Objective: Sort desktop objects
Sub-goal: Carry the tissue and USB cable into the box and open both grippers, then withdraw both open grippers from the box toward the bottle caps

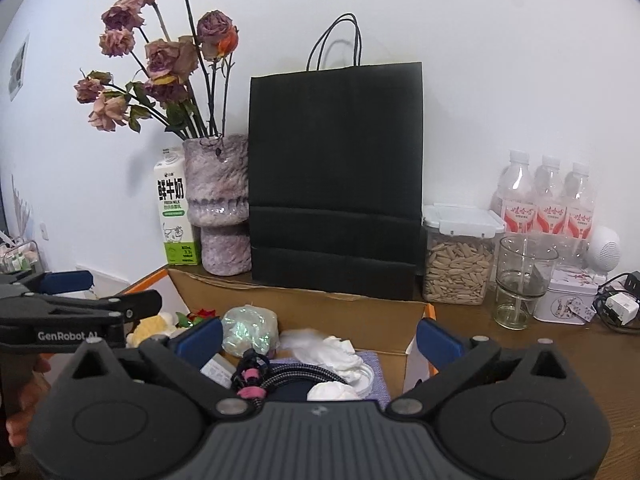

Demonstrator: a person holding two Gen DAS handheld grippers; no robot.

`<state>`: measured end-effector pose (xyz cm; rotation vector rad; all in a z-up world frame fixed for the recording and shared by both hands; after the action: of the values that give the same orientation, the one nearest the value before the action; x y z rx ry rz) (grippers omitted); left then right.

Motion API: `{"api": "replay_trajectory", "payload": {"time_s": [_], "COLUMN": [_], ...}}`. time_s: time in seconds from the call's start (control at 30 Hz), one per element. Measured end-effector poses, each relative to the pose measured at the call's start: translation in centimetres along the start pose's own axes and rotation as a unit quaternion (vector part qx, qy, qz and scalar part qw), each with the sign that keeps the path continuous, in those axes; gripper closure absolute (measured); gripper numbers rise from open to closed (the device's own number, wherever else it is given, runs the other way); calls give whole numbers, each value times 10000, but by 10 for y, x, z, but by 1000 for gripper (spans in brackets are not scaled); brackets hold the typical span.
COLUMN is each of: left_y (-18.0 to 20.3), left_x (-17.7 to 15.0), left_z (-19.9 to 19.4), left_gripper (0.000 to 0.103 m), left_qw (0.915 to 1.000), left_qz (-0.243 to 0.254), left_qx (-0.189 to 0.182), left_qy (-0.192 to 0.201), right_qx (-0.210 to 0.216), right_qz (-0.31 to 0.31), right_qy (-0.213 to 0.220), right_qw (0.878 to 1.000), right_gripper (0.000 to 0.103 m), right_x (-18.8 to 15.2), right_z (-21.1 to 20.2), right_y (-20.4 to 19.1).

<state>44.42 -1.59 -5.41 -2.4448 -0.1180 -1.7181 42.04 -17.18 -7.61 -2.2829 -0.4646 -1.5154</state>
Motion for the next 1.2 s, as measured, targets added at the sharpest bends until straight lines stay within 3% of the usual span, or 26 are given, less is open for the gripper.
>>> {"api": "replay_trajectory", "payload": {"time_s": [0.77,1.2], "left_y": [-8,-8], "left_x": [-14,-41], "left_z": [-36,-78], "left_gripper": [0,0], "left_qw": [9998,9999], "left_qz": [-190,-110], "left_qx": [-40,46], "left_qy": [-32,-94], "right_qx": [-9,-88], "right_qz": [-97,-204], "right_qy": [21,-121], "right_qw": [10000,9997], "right_gripper": [0,0], "right_x": [-7,-36], "right_z": [-26,-59], "right_y": [-16,-39]}}
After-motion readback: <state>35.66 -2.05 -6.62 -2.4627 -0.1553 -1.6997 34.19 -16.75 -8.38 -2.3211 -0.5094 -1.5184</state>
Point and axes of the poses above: each gripper's, at about its wrist camera, not at the fingertips, and z roughly the way its jaws point, y to its right, x to its top, the point moved 10 cm from there along z, roughly the way its jaws point, and after that the axes turned 12 degrees about x, right-handed, at the moved point
